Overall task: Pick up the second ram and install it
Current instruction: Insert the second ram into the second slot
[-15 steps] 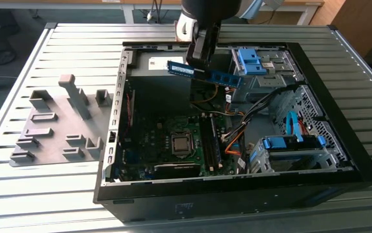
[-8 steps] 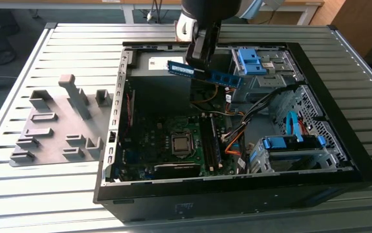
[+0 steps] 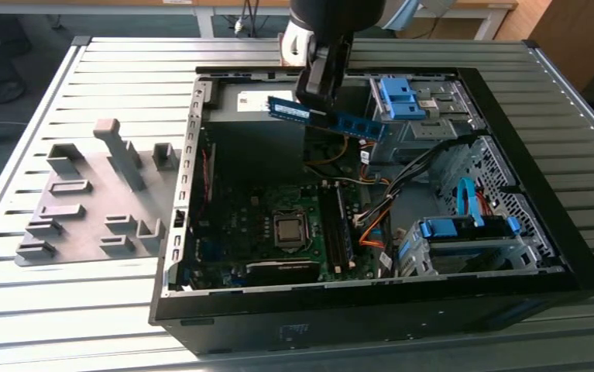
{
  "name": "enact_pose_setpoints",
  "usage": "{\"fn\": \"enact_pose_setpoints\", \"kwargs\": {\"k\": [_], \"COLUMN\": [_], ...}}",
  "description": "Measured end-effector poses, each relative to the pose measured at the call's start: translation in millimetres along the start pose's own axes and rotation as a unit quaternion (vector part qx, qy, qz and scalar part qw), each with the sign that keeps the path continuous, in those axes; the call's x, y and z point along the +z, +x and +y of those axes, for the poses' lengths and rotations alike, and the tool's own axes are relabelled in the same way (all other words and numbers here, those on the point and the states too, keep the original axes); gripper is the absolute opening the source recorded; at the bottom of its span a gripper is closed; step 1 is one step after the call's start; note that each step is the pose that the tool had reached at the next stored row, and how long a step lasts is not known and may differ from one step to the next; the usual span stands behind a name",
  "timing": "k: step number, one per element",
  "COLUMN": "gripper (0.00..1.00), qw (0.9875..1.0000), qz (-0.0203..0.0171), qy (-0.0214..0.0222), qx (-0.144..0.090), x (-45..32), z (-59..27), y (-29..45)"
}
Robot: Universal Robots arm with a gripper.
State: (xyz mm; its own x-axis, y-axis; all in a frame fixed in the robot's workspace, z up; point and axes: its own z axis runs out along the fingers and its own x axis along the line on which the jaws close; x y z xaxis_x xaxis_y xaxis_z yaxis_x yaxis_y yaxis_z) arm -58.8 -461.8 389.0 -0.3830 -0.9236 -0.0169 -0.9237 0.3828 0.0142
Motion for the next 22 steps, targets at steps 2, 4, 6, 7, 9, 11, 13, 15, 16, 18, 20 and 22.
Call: {"fn": "enact_pose_setpoints", "kwargs": {"k": [2,4,6,7,9,11,13,15,16,18,20,22], "gripper": [0.14,0.14,0.14,0.14,0.14,0.14,0.14,0.14,0.14,0.14,0.14,0.14], "qw": [1.0,0.9999,0.9998,0.9996,0.9991,0.9983,0.9971,0.9957,0.9949,0.9932,0.9914,0.9898], "qz": [-0.0001,-0.0001,-0.0003,-0.0004,-0.0006,-0.0008,-0.0011,-0.0013,-0.0014,-0.0016,-0.0018,-0.002], "qy": [0.0001,0.0002,0.0004,0.0005,0.0007,0.001,0.0013,0.0016,0.0017,0.002,0.0022,0.0024], "qx": [0.004,0.011,0.021,0.028,0.042,0.058,0.076,0.093,0.101,0.116,0.13,0.143], "x": [0.1,0.2,0.4,0.5,0.7,1.0,1.2,1.5,1.6,1.7,1.9,2.0], "z": [0.0,0.0,0.0,0.0,0.0,0.0,0.0,0.0,0.0,0.0,0.0,0.0], "y": [0.0,0.0,0.0,0.0,0.0,0.0,0.0,0.0,0.0,0.0,0.0,0.0]}}
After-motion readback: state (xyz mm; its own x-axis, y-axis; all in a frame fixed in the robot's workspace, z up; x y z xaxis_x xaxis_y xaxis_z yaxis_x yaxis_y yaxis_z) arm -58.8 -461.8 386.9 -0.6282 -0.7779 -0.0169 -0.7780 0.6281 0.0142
